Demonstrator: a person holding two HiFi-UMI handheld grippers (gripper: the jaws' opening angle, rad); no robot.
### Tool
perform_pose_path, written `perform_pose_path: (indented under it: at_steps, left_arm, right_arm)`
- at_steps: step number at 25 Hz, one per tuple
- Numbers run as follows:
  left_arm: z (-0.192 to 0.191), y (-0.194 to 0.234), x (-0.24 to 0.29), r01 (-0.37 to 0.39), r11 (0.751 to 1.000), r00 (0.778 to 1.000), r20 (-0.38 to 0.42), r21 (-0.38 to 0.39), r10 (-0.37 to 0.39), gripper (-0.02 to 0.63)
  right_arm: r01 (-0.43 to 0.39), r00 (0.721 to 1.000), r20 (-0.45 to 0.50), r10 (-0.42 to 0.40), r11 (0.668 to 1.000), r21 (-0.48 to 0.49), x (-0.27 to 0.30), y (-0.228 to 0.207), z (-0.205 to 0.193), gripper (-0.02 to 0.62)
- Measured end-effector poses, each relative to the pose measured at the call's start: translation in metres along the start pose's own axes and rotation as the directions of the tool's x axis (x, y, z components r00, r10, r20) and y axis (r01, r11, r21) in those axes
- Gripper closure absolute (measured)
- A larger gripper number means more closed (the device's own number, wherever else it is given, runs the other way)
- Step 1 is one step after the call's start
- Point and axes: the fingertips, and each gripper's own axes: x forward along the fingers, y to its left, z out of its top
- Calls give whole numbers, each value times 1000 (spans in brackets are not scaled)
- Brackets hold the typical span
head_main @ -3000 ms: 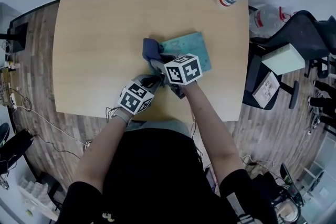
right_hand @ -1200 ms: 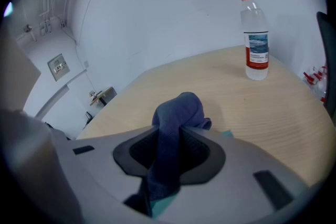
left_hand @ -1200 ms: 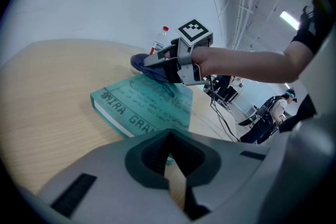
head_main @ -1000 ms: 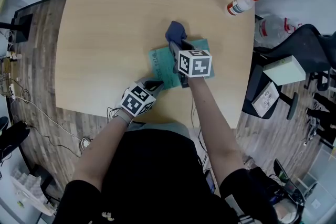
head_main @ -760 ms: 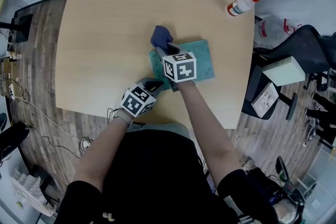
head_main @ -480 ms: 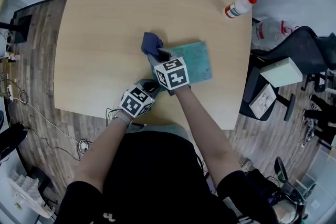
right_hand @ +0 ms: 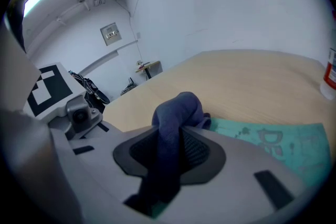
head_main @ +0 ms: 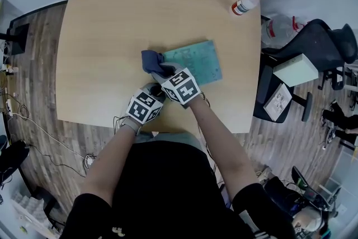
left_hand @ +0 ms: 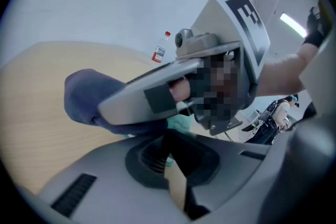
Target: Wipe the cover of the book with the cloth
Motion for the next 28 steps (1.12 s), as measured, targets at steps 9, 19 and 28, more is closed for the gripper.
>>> perform_pose_path:
  at_steps: [9,19,28]
  left_arm:
    - [-2,2,3,15,1000,1000,12,27,-15,586]
    - [-2,3,5,59,997,998,6,39,-59,586]
    - [-1,-4,-6,75,994,997,-7,-83,-76,586]
  right_arm:
    - [89,995,25,-96,978,188,-34,-18,-30,483]
    - [237,965,16,-262,897,374,-94,-38,-84,483]
    - [352,915,16,-403,818,454,-141,-36,-113,485]
